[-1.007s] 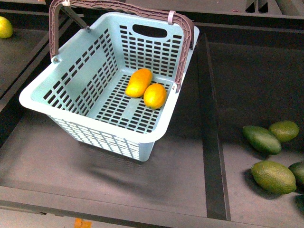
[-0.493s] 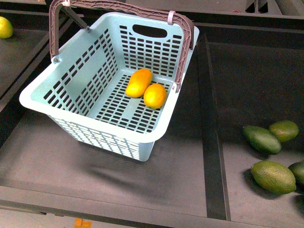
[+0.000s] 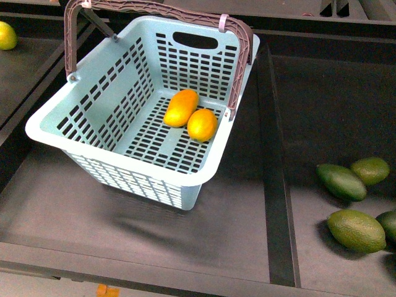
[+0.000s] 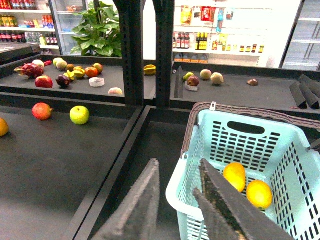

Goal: Pick lemon and mango into basket

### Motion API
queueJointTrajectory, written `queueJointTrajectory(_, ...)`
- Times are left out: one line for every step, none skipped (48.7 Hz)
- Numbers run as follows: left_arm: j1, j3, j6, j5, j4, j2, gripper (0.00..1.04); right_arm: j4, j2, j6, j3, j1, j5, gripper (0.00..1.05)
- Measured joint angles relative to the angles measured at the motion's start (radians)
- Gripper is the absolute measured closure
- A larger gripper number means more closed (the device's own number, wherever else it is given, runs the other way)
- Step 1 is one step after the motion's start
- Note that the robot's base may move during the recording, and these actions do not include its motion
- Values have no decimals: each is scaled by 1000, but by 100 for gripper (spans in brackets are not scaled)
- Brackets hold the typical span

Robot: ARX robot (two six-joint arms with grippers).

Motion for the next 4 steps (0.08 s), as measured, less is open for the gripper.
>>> queueJointTrajectory(0,0,0,0,0,0,73,0,0,0,0,0,0,9)
queueJointTrajectory(0,0,0,0,0,0,68,0,0,0,0,0,0,9)
queueJointTrajectory(0,0,0,0,0,0,63,0,0,0,0,0,0,9)
queueJointTrajectory(0,0,0,0,0,0,57,0,0,0,0,0,0,9)
